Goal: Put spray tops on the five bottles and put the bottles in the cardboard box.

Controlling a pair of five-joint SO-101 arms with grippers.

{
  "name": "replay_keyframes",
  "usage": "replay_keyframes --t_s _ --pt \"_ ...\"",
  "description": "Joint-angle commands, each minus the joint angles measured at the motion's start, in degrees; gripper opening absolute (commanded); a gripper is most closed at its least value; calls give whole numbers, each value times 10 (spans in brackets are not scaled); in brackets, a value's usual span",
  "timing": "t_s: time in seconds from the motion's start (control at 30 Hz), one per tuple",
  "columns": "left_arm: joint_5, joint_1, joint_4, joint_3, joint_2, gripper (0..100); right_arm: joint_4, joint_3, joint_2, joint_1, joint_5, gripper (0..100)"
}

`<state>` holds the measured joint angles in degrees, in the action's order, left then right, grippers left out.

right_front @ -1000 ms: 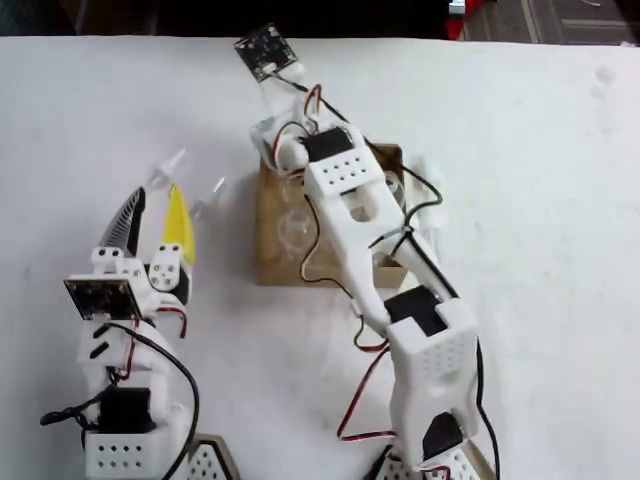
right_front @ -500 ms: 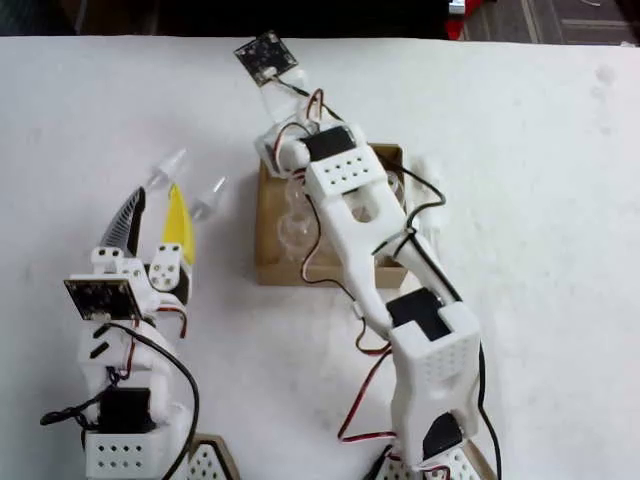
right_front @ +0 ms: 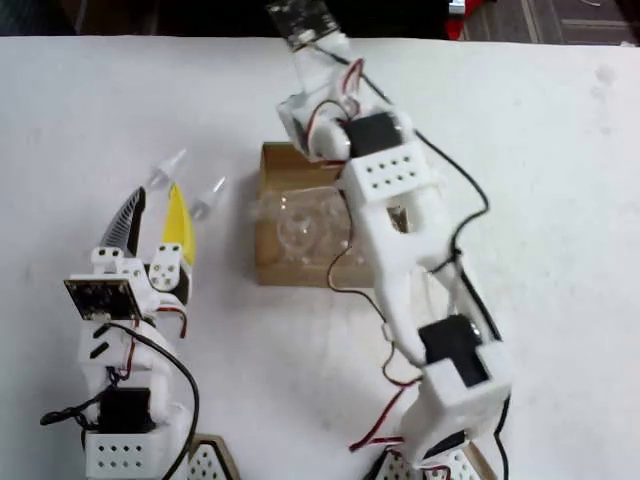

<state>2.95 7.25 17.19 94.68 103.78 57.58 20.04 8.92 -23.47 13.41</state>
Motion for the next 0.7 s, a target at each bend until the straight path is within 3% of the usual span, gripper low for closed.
replay_keyframes --t_s 0.0,0.13,0.37,0.67 --pt "3 -9 -14 -4 7 133 32 4 -41 3 -1 102" --pt "3 -9 -14 -4 7 133 52 7 -26 -14 15 103" --pt "6 0 -14 -3 7 132 165 7 -27 -98 278 104" --pt "113 137 -18 -25 7 135 197 -11 -21 -160 305 106"
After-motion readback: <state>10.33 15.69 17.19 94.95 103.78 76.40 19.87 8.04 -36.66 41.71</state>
